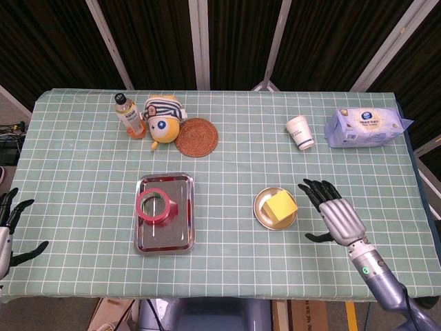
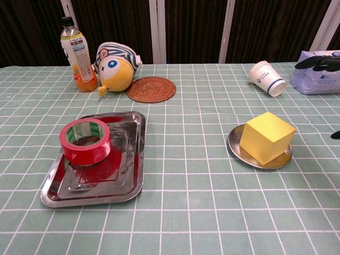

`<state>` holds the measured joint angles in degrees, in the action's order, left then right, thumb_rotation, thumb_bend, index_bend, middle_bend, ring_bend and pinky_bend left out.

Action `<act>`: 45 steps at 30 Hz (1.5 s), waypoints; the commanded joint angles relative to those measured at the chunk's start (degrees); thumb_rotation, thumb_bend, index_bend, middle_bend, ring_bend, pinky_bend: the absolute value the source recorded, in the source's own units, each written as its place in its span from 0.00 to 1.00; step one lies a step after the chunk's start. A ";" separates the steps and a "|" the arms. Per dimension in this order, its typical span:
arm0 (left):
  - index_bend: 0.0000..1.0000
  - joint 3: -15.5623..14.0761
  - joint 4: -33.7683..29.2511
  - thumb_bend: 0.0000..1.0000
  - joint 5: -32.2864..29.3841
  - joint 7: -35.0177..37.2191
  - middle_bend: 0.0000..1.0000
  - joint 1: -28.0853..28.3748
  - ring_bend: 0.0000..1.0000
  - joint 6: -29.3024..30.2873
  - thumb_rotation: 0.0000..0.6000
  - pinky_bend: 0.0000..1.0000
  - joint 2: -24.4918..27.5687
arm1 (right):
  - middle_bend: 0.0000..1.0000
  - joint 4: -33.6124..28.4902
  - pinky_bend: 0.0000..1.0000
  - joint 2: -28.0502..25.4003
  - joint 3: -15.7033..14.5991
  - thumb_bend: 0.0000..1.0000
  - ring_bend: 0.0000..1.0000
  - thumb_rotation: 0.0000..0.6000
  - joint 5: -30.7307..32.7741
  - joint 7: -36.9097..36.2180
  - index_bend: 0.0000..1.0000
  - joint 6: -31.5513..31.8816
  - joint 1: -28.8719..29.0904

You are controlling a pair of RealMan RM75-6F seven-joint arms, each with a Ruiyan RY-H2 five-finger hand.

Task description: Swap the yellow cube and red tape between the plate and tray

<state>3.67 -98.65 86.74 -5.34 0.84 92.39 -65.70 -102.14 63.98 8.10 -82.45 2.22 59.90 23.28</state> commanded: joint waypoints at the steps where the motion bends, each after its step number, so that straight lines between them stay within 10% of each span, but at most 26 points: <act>1: 0.20 0.08 0.04 0.00 -0.33 -0.38 0.00 0.08 0.00 -0.24 1.00 0.10 -0.14 | 0.00 0.17 0.00 1.01 1.87 0.06 0.00 1.00 4.69 3.32 0.00 -4.60 3.19; 29: 0.20 0.46 -0.76 0.00 -1.30 -3.85 0.00 -0.67 0.00 0.86 1.00 0.11 -1.10 | 0.00 12.72 0.00 10.86 1.56 0.06 0.06 1.00 17.28 8.66 0.01 -17.21 15.45; 45: 0.20 0.90 -0.75 0.00 -1.82 -3.19 0.00 -0.81 0.00 0.93 1.00 0.11 -0.80 | 0.29 18.20 0.01 15.40 -0.23 0.05 0.33 1.00 12.48 6.19 0.36 -15.00 16.59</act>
<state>4.57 -99.40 84.92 -8.53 0.03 93.33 -66.49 -84.07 79.21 8.05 -69.95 8.14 44.87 39.73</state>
